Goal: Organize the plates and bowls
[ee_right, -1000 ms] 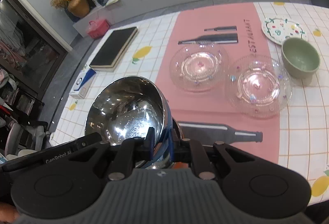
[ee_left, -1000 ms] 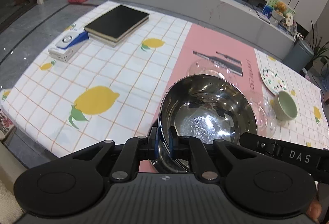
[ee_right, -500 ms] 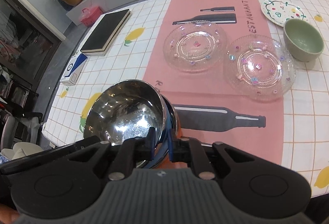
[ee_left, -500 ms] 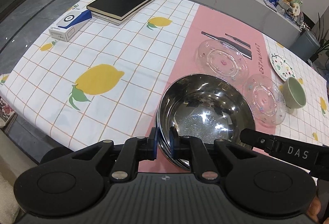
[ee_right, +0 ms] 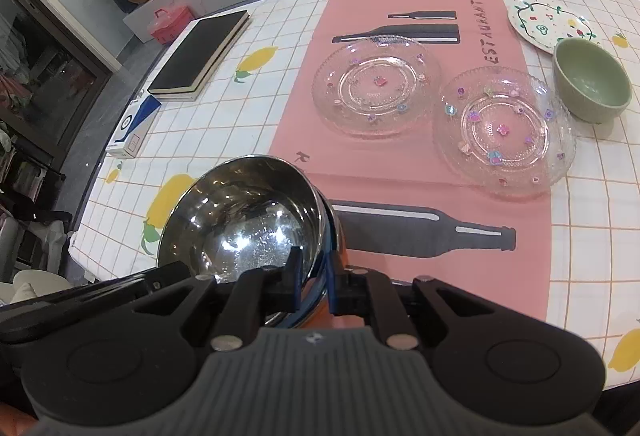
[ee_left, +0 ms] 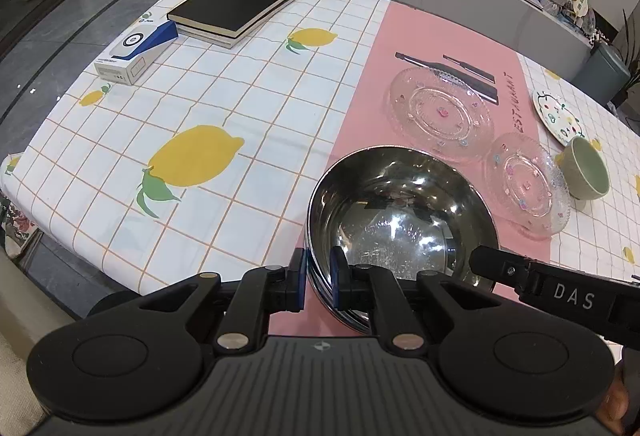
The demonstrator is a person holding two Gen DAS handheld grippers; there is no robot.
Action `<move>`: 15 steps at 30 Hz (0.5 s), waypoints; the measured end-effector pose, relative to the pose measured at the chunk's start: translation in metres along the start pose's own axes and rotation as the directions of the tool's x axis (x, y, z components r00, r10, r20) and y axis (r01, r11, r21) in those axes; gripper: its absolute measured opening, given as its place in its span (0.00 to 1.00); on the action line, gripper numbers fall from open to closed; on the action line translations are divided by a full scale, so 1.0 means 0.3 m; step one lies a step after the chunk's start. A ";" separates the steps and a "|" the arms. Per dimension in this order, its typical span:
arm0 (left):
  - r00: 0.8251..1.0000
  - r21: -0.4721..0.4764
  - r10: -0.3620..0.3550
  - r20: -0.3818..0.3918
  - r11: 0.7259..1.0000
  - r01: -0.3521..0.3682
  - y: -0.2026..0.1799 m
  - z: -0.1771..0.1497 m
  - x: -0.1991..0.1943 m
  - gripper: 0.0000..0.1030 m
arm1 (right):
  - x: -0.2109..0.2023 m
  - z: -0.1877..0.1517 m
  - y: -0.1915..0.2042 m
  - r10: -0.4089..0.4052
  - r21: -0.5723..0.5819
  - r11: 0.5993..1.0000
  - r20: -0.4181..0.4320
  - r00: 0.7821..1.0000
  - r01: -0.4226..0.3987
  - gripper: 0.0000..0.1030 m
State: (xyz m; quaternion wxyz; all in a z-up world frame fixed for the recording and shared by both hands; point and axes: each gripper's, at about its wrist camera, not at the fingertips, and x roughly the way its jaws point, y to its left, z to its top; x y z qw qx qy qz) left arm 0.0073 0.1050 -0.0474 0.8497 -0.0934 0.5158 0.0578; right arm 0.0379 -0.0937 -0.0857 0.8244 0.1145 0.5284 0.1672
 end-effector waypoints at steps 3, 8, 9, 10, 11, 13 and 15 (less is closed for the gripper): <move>1.000 0.003 0.002 -0.001 1.000 -0.002 0.000 -0.001 0.003 0.13 | 0.007 -0.001 -0.003 -0.005 -0.005 1.000 -0.001 1.000 0.005 0.10; 1.000 0.008 0.005 0.000 1.000 -0.005 -0.003 0.001 0.003 0.13 | 0.010 0.000 -0.003 -0.002 -0.009 1.000 -0.002 1.000 0.002 0.12; 1.000 0.010 0.006 0.001 1.000 -0.006 -0.005 0.002 0.002 0.13 | 0.009 0.000 -0.003 0.001 -0.007 1.000 -0.002 1.000 -0.001 0.13; 1.000 0.013 0.007 0.003 1.000 -0.008 -0.007 0.003 0.000 0.13 | 0.008 0.000 -0.003 0.000 -0.008 1.000 -0.001 1.000 0.000 0.13; 1.000 0.016 0.011 0.007 1.000 -0.011 -0.008 0.003 -0.002 0.18 | 0.006 0.001 -0.001 -0.004 -0.012 1.000 0.002 1.000 0.004 0.13; 1.000 0.024 0.015 0.013 1.000 -0.015 -0.010 0.007 -0.007 0.21 | 0.000 0.001 0.002 -0.011 -0.019 1.000 0.009 1.000 0.011 0.15; 1.000 0.028 0.018 0.019 0.999 -0.019 -0.011 0.009 -0.011 0.25 | -0.007 0.004 -0.001 -0.007 -0.015 1.000 0.013 1.000 0.007 0.20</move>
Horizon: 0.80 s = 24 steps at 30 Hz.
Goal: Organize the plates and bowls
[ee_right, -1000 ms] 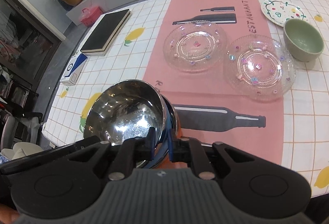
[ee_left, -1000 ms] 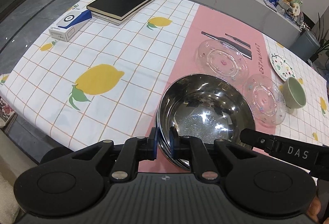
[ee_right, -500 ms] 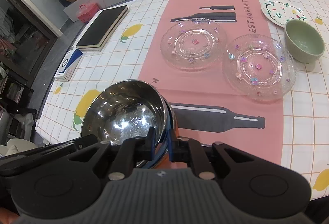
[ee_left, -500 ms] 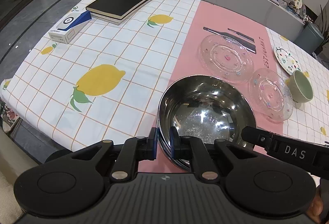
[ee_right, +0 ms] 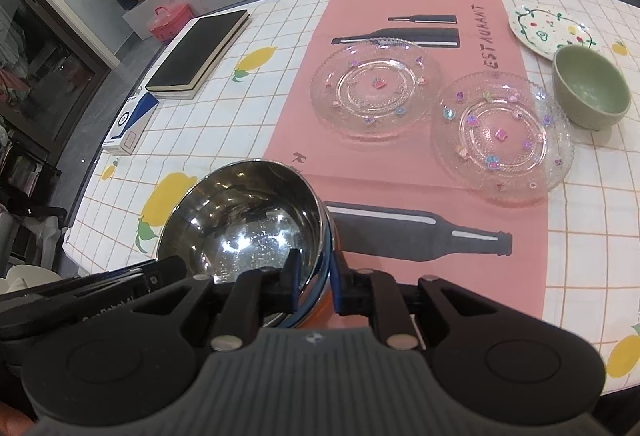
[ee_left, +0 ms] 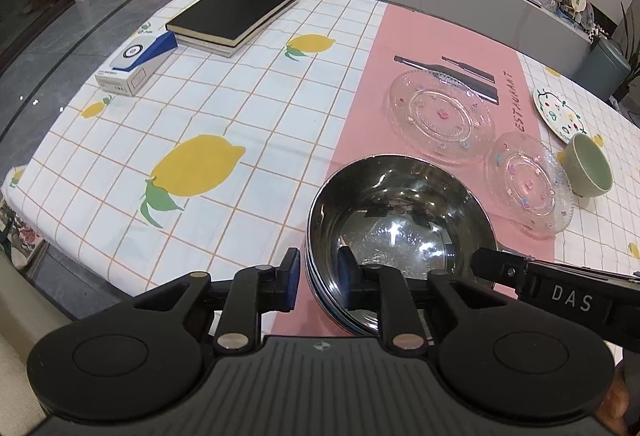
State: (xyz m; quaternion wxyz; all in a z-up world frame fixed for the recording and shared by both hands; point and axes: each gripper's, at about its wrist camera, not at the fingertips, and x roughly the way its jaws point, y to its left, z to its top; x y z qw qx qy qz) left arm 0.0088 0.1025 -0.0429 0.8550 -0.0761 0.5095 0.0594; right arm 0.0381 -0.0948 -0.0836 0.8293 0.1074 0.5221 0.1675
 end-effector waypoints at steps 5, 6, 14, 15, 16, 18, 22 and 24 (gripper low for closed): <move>0.999 -0.002 0.006 0.032 1.000 -0.006 0.001 0.009 -0.026 0.33 | -0.037 0.007 -0.012 -0.002 0.003 1.000 0.030 1.000 0.002 0.26; 0.999 -0.002 0.009 0.045 1.000 -0.009 -0.001 0.012 -0.034 0.34 | -0.047 0.010 -0.018 0.000 0.008 1.000 0.038 0.999 0.000 0.27; 0.985 0.032 -0.045 0.168 0.999 0.040 -0.067 0.043 -0.121 0.38 | -0.136 0.038 -0.076 -0.002 0.038 0.999 0.117 0.993 -0.003 0.28; 0.982 0.041 -0.058 0.178 0.998 0.052 -0.082 0.047 -0.130 0.38 | -0.148 0.041 -0.086 -0.004 0.042 0.999 0.128 0.992 -0.001 0.28; 0.980 0.052 -0.073 0.186 0.997 0.064 -0.099 0.051 -0.138 0.38 | -0.160 0.044 -0.099 -0.007 0.046 0.999 0.140 0.990 0.001 0.28; 0.976 0.073 -0.097 0.196 0.994 0.084 -0.134 0.058 -0.146 0.38 | -0.182 0.049 -0.125 -0.016 0.056 0.998 0.161 0.987 0.007 0.29; 0.971 0.113 -0.135 0.198 0.987 0.115 -0.215 0.068 -0.149 0.38 | -0.214 0.053 -0.195 -0.034 0.089 0.996 0.186 0.982 0.018 0.29; 0.968 0.129 -0.157 0.195 0.983 0.133 -0.256 0.071 -0.149 0.38 | -0.226 0.053 -0.235 -0.046 0.110 0.994 0.192 0.980 0.026 0.29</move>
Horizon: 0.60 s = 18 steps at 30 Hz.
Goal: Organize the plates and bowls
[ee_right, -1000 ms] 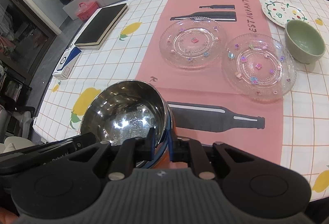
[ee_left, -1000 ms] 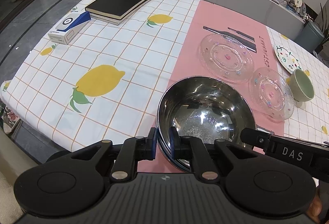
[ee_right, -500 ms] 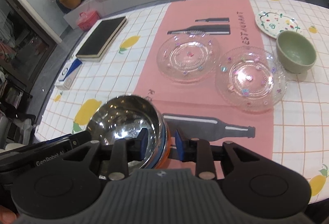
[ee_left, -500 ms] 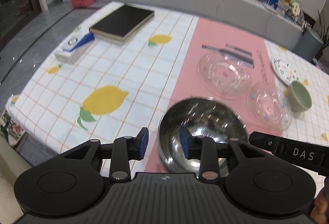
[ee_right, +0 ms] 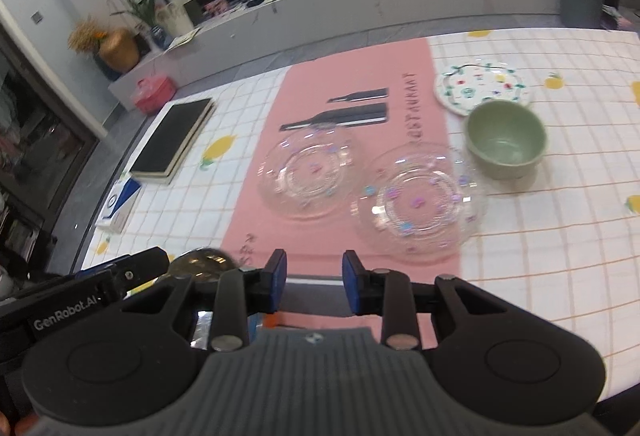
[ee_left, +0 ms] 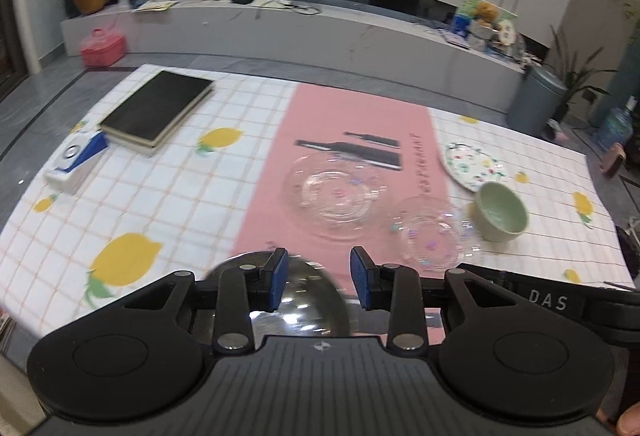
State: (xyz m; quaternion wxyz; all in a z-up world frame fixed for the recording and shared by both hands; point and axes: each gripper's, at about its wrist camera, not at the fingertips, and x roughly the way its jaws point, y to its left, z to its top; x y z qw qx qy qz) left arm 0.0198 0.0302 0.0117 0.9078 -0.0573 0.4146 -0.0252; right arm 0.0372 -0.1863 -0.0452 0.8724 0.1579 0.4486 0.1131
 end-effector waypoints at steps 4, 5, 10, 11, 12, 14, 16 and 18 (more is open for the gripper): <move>0.999 0.026 -0.035 -0.011 0.999 0.035 -0.079 0.014 0.024 0.38 | -0.017 0.013 -0.083 -0.020 0.041 0.999 0.015 1.000 0.019 0.29; 0.999 0.033 -0.040 -0.016 0.999 0.041 -0.098 0.018 0.032 0.38 | -0.021 0.018 -0.101 -0.025 0.050 0.998 0.019 1.000 0.024 0.29; 0.998 0.072 -0.050 -0.036 0.996 0.052 -0.184 0.035 0.068 0.38 | -0.035 0.044 -0.181 -0.040 0.078 0.996 0.035 0.999 0.037 0.29; 0.998 0.077 -0.052 -0.038 0.996 0.055 -0.198 0.041 0.077 0.38 | -0.036 0.050 -0.193 -0.043 0.082 0.996 0.037 0.998 0.039 0.30; 0.998 0.078 -0.055 -0.041 0.995 0.058 -0.210 0.048 0.084 0.38 | -0.036 0.057 -0.206 -0.046 0.085 0.996 0.039 0.998 0.042 0.30; 0.996 0.072 -0.074 -0.046 0.994 0.077 -0.229 0.064 0.103 0.38 | -0.035 0.074 -0.231 -0.053 0.088 0.995 0.043 0.998 0.049 0.30; 0.995 0.069 -0.093 -0.044 0.993 0.096 -0.249 0.079 0.119 0.38 | -0.035 0.093 -0.253 -0.058 0.090 0.994 0.048 0.997 0.054 0.30; 0.993 0.070 -0.108 -0.038 0.991 0.110 -0.271 0.099 0.134 0.38 | -0.033 0.115 -0.276 -0.065 0.091 0.994 0.054 0.996 0.060 0.30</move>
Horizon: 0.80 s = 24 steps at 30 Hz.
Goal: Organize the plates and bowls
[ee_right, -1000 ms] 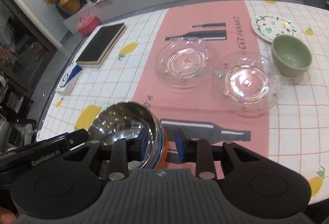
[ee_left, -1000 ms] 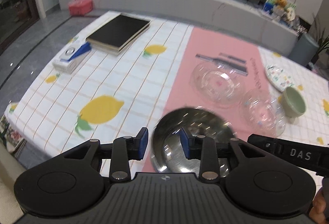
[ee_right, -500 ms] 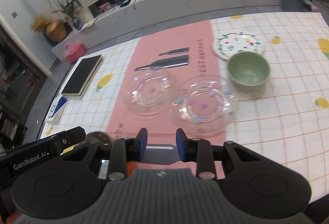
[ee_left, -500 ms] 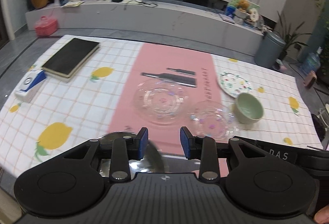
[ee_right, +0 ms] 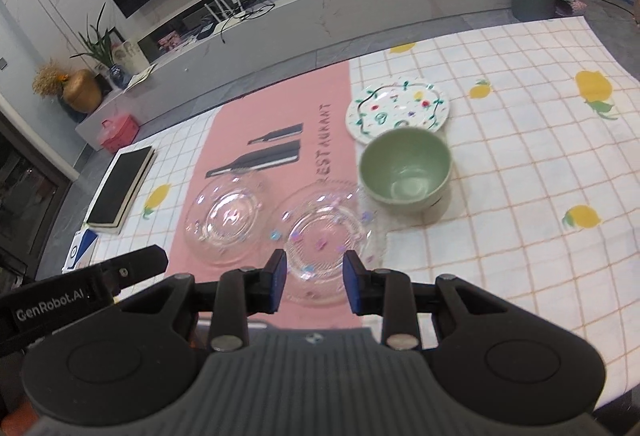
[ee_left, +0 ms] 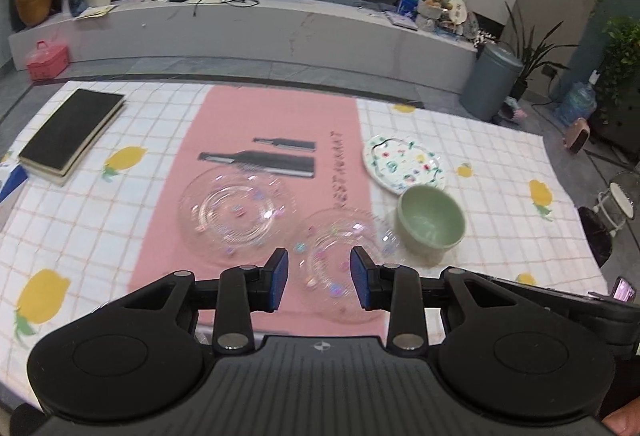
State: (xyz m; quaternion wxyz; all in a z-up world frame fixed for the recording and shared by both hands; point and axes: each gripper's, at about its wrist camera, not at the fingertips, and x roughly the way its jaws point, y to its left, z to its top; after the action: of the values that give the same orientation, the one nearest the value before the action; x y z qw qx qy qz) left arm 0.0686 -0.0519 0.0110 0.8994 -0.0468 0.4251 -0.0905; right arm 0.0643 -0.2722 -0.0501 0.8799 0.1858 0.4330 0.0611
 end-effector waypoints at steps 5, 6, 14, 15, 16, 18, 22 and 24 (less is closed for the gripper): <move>0.999 -0.010 -0.042 0.015 0.999 0.042 -0.041 0.062 0.054 0.38 | 0.016 0.073 -0.055 -0.011 0.003 1.000 0.021 1.000 0.010 0.30; 0.999 -0.018 -0.050 0.020 0.999 0.050 -0.045 0.076 0.067 0.38 | 0.020 0.090 -0.069 -0.011 0.005 1.000 0.030 0.999 0.011 0.30; 0.995 -0.078 -0.097 0.023 0.992 0.099 -0.079 0.164 0.219 0.38 | 0.114 0.229 -0.187 -0.011 0.043 0.999 0.058 0.998 0.008 0.30; 0.994 -0.082 -0.108 0.022 0.991 0.109 -0.084 0.174 0.240 0.38 | 0.129 0.246 -0.204 -0.013 0.051 0.999 0.060 0.998 0.010 0.30; 0.993 -0.085 -0.118 0.023 0.989 0.120 -0.090 0.186 0.262 0.38 | 0.145 0.261 -0.220 -0.015 0.058 0.998 0.063 0.998 0.011 0.30; 0.991 -0.091 -0.128 0.024 0.987 0.130 -0.098 0.206 0.305 0.38 | 0.179 0.290 -0.251 -0.020 0.075 0.997 0.067 0.998 0.015 0.30; 0.991 -0.131 -0.131 0.017 0.983 0.132 -0.104 0.245 0.403 0.38 | 0.252 0.331 -0.319 -0.046 0.116 0.993 0.080 0.996 0.037 0.30; 0.991 -0.144 -0.131 0.012 0.981 0.131 -0.107 0.259 0.451 0.38 | 0.287 0.346 -0.350 -0.067 0.119 0.991 0.082 0.994 0.057 0.30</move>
State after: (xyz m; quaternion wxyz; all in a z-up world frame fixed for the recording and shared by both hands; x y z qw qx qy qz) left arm 0.2090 -0.1103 -0.0370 0.8861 -0.1399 0.4256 -0.1185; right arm 0.1933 -0.3746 -0.0957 0.8868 0.2256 0.4034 0.0003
